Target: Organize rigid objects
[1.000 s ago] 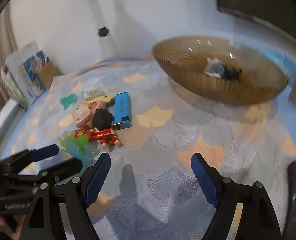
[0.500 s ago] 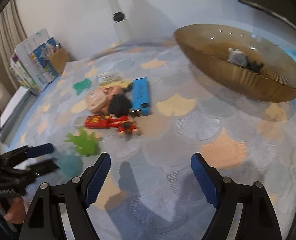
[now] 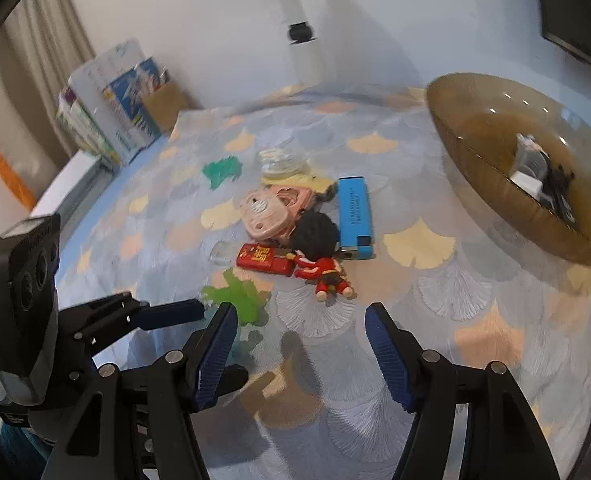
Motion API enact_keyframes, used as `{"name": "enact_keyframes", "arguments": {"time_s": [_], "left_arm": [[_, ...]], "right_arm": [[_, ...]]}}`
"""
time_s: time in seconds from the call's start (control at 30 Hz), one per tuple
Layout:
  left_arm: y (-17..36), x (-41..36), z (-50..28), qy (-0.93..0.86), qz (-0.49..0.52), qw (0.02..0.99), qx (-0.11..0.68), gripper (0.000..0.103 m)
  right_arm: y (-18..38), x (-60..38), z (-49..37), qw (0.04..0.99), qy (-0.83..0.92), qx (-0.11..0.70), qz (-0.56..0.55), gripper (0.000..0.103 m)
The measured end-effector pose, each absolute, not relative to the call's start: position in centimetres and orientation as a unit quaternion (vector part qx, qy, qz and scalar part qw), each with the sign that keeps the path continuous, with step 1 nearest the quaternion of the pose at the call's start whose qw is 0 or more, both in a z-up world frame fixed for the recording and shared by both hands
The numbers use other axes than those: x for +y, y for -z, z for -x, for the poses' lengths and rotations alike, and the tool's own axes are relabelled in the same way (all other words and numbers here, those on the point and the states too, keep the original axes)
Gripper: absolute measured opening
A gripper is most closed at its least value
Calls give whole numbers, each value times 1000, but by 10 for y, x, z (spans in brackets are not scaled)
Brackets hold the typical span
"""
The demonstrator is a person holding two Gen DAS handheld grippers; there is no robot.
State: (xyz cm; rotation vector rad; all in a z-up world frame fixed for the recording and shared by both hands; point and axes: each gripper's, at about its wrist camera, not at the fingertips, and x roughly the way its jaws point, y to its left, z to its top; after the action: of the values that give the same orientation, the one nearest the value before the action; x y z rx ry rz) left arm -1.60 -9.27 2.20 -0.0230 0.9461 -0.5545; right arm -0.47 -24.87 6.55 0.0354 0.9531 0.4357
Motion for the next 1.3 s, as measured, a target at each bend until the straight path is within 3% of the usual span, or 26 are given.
{"name": "enact_keyframes", "arguments": {"time_s": [0.03,0.5,0.63,1.2,1.23,1.3], "left_arm": [[-22,-93,18,261,6,855,448,46],[-22,-6,30,175,68,878,441,46],[-22,-1,29,168,69,881,437,46],[-18,-30,46,174,54,881,436,47],[-19,-30,47,174,55,883,432,48],[-19,-28,48,173,56,883,433,54]], "right_arm": [[-66,-245,5,866,-209,455,-6,66],[-38,-175,-2,848,-240,467,71,66],[-32,-162,-3,856,-224,455,97,48],[-34,-233,51,863,-196,458,84,48],[-33,-233,52,863,-198,458,84,49],[-32,-231,55,864,-199,454,86,61]]}}
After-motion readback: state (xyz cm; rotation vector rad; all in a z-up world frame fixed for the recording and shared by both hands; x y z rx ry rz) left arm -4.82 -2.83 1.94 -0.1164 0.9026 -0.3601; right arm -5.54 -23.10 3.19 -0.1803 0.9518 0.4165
